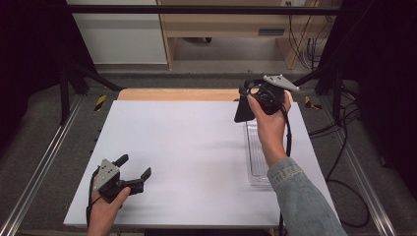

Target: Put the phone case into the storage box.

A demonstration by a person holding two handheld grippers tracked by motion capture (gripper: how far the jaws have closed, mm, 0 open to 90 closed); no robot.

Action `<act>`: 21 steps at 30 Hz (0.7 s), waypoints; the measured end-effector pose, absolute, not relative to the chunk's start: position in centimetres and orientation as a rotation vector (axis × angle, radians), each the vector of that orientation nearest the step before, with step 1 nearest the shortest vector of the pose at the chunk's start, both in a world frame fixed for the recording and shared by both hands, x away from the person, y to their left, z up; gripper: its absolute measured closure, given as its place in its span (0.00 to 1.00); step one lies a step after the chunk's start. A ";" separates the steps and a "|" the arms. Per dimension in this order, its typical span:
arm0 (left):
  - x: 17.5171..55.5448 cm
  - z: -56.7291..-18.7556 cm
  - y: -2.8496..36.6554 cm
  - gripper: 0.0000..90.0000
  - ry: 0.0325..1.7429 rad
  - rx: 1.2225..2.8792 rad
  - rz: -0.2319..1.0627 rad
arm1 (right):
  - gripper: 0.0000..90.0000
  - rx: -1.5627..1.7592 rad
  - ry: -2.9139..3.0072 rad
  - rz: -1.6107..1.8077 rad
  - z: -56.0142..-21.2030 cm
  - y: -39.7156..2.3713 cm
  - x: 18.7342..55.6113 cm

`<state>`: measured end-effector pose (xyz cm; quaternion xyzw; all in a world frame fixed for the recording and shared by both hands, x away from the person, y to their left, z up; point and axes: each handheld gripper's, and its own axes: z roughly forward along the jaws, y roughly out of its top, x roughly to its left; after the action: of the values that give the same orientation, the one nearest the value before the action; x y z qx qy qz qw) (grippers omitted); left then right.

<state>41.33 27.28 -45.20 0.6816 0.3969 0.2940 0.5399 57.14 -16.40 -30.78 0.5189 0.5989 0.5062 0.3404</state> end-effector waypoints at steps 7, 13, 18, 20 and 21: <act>41.5 -45.1 28.0 0.03 0.929 1.598 0.712 | 0.16 1.366 1.550 1.293 -31.0 -17.2 57.5; 41.6 -45.3 28.2 0.03 0.949 1.592 0.705 | 0.16 1.375 1.556 1.242 -31.7 -17.8 58.1; 41.5 -45.2 28.0 0.03 0.939 1.599 0.700 | 0.16 1.377 1.538 1.208 -32.2 -18.3 58.4; 41.6 -45.3 28.0 0.03 0.939 1.598 0.698 | 0.15 1.384 1.531 1.195 -32.3 -18.6 58.5; 41.6 -45.3 28.0 0.03 0.940 1.599 0.697 | 0.15 1.394 1.531 1.197 -32.4 -18.8 58.5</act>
<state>41.58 27.96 -45.27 0.6749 0.3967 0.2942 0.5483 58.51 -18.82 -32.44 0.5422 0.5958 0.4657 0.3663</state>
